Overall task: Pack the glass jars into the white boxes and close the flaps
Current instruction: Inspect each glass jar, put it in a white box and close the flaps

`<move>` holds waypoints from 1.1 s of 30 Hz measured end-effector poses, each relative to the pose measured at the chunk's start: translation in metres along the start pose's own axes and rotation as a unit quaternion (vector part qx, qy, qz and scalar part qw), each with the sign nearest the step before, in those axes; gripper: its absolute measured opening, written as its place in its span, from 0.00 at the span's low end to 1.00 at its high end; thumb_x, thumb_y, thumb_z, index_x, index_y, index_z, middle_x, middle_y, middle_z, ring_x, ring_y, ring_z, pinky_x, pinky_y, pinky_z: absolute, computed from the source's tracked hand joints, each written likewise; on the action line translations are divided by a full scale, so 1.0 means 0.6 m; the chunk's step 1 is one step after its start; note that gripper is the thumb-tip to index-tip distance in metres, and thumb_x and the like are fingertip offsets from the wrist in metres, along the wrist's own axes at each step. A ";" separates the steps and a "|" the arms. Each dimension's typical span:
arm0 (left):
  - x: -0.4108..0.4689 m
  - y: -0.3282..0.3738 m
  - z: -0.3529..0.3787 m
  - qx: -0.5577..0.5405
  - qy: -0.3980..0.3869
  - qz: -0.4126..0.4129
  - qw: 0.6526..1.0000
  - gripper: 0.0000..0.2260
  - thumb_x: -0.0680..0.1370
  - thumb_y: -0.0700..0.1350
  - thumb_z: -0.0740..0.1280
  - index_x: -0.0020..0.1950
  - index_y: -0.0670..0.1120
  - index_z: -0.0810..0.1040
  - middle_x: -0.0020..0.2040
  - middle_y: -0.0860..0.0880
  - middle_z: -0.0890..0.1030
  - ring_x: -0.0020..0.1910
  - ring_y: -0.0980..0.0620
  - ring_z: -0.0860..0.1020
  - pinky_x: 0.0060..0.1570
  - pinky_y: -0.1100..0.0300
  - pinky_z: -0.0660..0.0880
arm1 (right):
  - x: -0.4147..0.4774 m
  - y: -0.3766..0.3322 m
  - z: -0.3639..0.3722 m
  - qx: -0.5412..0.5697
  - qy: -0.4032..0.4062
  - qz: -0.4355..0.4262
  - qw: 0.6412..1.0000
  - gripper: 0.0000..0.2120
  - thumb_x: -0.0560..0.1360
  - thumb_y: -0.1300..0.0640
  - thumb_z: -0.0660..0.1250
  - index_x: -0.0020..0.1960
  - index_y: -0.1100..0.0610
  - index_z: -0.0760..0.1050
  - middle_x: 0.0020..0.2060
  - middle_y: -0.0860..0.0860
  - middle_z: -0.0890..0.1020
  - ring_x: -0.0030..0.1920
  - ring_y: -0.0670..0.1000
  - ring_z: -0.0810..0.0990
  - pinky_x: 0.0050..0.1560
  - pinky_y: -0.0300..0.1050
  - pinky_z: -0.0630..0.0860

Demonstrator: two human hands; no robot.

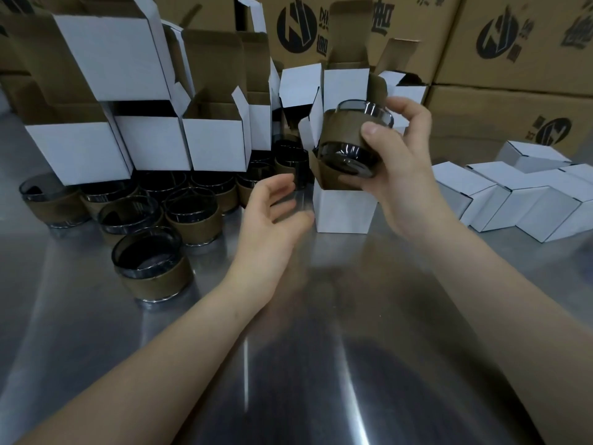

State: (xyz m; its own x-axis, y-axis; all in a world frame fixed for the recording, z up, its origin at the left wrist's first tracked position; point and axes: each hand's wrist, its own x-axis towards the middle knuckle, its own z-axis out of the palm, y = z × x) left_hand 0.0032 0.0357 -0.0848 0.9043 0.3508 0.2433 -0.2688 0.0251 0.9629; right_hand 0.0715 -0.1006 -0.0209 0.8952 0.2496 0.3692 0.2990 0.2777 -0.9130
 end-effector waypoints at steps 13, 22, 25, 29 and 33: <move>0.003 -0.013 -0.003 0.072 -0.059 0.021 0.995 0.43 0.69 0.39 0.78 0.73 0.59 0.55 0.66 0.57 0.73 0.63 0.62 0.74 0.64 0.58 0.74 | -0.015 -0.015 0.019 0.000 -0.094 0.048 0.994 0.28 0.72 0.54 0.66 0.68 0.48 0.60 0.54 0.52 0.77 0.52 0.58 0.84 0.39 0.58 0.82; 0.002 -0.013 0.000 0.103 -0.032 0.024 0.994 0.40 0.66 0.45 0.81 0.69 0.58 0.60 0.63 0.60 0.74 0.63 0.61 0.74 0.62 0.65 0.71 | -0.020 -0.006 0.016 -0.307 -0.060 -0.105 0.944 0.35 0.66 0.52 0.75 0.69 0.51 0.64 0.55 0.42 0.72 0.58 0.46 0.77 0.57 0.32 0.76; 0.000 -0.011 0.002 0.122 -0.010 0.035 0.992 0.41 0.66 0.46 0.80 0.71 0.56 0.58 0.65 0.58 0.73 0.65 0.57 0.72 0.67 0.55 0.72 | -0.018 0.002 0.018 -0.417 -0.031 -0.133 0.898 0.34 0.67 0.47 0.75 0.69 0.52 0.68 0.56 0.44 0.70 0.58 0.43 0.72 0.62 0.37 0.73; 0.000 -0.015 0.004 0.137 0.004 0.047 0.990 0.42 0.67 0.47 0.80 0.72 0.56 0.57 0.63 0.62 0.71 0.64 0.59 0.72 0.59 0.68 0.71 | -0.019 0.003 0.019 -0.421 -0.035 -0.146 0.895 0.32 0.66 0.47 0.76 0.65 0.44 0.64 0.50 0.33 0.72 0.54 0.40 0.75 0.61 0.47 0.73; 0.001 -0.020 0.004 0.135 0.012 0.066 0.989 0.42 0.66 0.47 0.80 0.71 0.55 0.57 0.61 0.63 0.72 0.62 0.60 0.74 0.52 0.78 0.71 | -0.022 0.013 0.023 -0.409 -0.046 -0.124 0.903 0.37 0.64 0.53 0.77 0.66 0.45 0.60 0.45 0.37 0.74 0.52 0.43 0.78 0.53 0.40 0.78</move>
State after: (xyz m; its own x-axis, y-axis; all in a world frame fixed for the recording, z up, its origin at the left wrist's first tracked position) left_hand 0.0077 0.0331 -0.0959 0.8584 0.3568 0.3687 -0.2818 -0.2727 0.9199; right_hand 0.0571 -0.0890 -0.0303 0.7469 0.3597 0.5592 0.6645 -0.4326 -0.6093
